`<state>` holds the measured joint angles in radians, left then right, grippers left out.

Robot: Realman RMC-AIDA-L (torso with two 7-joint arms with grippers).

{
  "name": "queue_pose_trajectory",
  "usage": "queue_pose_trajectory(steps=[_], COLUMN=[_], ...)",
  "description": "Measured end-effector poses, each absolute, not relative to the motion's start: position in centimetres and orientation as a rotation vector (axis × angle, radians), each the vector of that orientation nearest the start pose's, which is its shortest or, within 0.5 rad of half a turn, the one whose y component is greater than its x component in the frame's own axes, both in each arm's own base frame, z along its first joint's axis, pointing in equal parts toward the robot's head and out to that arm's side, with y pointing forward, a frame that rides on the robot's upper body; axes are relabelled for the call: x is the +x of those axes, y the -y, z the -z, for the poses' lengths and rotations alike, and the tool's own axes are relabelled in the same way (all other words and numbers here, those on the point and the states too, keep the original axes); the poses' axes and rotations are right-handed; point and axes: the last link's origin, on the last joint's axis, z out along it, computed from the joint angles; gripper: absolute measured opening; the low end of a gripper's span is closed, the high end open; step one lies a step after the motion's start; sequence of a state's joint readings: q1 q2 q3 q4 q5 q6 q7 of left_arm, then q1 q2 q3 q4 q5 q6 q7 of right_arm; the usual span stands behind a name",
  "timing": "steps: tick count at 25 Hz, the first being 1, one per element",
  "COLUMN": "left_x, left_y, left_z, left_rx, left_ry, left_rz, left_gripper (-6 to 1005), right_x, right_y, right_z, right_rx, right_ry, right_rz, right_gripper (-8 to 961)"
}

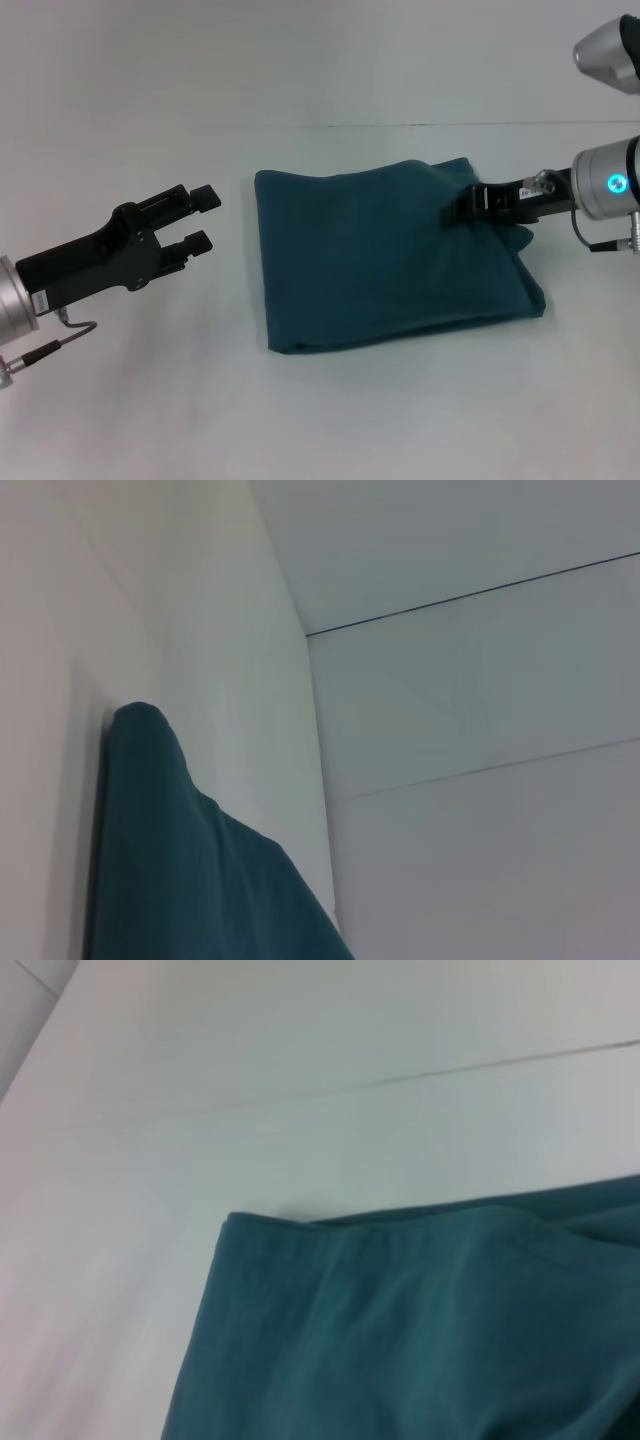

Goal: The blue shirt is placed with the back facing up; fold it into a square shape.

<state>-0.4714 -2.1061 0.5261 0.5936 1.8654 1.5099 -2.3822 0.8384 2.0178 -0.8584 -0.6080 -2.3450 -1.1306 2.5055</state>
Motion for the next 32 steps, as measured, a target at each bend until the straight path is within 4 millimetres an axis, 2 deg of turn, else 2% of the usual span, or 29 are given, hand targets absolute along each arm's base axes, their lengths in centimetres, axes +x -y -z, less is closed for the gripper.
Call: queue_pose_trajectory(steps=[11, 15, 32], left_x=[-28.0, -28.0, -28.0], left_y=[-32.8, -32.8, -32.8], left_z=[-1.2, -1.2, -1.2], left_rx=[1.971, 1.971, 1.967], left_ry=[-2.144, -2.143, -2.144], left_rz=[-1.302, -1.303, -1.307], left_gripper=[814, 813, 813], right_x=[22.0, 21.9, 23.9], right_y=[-44.1, -44.2, -44.2], right_z=[-1.0, -0.7, 0.7], right_rx=[-2.214, -2.212, -2.159], right_ry=[-1.483, -1.458, -1.427], right_rz=[-0.196, -0.16, -0.01], right_gripper=[81, 84, 97])
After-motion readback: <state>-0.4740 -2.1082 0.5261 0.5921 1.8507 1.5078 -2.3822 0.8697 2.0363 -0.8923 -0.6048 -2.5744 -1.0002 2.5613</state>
